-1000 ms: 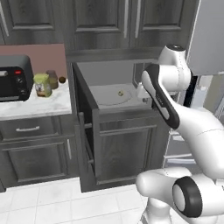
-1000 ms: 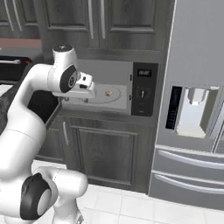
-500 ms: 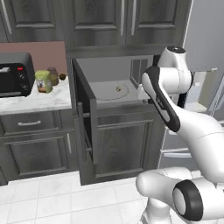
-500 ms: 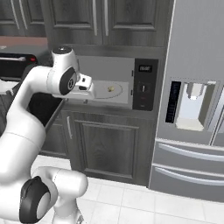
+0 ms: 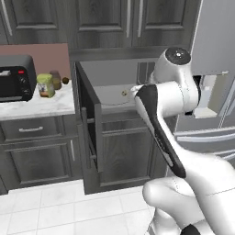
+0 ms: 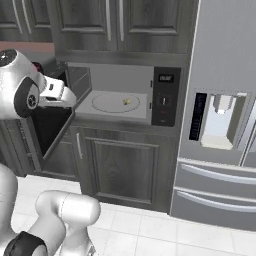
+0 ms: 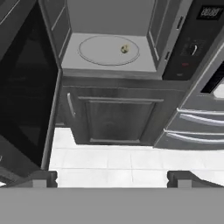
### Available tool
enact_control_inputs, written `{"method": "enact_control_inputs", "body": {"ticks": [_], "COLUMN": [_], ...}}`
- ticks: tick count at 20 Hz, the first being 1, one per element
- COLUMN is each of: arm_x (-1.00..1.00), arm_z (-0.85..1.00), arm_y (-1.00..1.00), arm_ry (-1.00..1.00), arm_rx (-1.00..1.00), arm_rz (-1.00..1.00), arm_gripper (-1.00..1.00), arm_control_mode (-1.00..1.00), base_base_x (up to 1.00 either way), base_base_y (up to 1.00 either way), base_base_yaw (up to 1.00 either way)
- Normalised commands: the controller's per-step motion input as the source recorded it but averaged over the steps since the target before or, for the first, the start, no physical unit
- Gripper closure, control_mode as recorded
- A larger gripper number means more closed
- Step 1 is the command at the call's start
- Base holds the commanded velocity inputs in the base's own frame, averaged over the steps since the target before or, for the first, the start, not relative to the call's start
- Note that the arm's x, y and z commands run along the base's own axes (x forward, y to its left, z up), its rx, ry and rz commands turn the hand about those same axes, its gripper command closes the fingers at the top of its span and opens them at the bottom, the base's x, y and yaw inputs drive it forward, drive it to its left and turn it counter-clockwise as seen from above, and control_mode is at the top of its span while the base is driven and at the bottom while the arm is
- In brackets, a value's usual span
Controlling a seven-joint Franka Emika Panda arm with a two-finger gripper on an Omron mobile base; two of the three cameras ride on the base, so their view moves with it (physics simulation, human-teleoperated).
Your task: Close the microwave door.
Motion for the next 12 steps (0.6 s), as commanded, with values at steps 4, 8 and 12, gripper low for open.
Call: {"method": "enact_control_inputs", "body": {"ticks": [4,8,12], "arm_x": [-0.93,-0.73,-0.45], "arm_z": [0.27,0.0,0.0], "arm_y": [1.0,1.0,1.0], "arm_ry": [-0.33,-0.18,-0.19], "arm_rx": [-0.1,-0.06,-0.06], "arm_rz": [-0.3,-0.36,-0.38], "arm_gripper": [-1.0,-1.0,-1.0], "arm_control_mode": [-1.0,-1.0,-1.0], "base_base_x": [0.0,0.0,0.0], "base_base_y": [0.0,0.0,0.0], "base_base_yaw": [0.0,0.0,0.0]}}
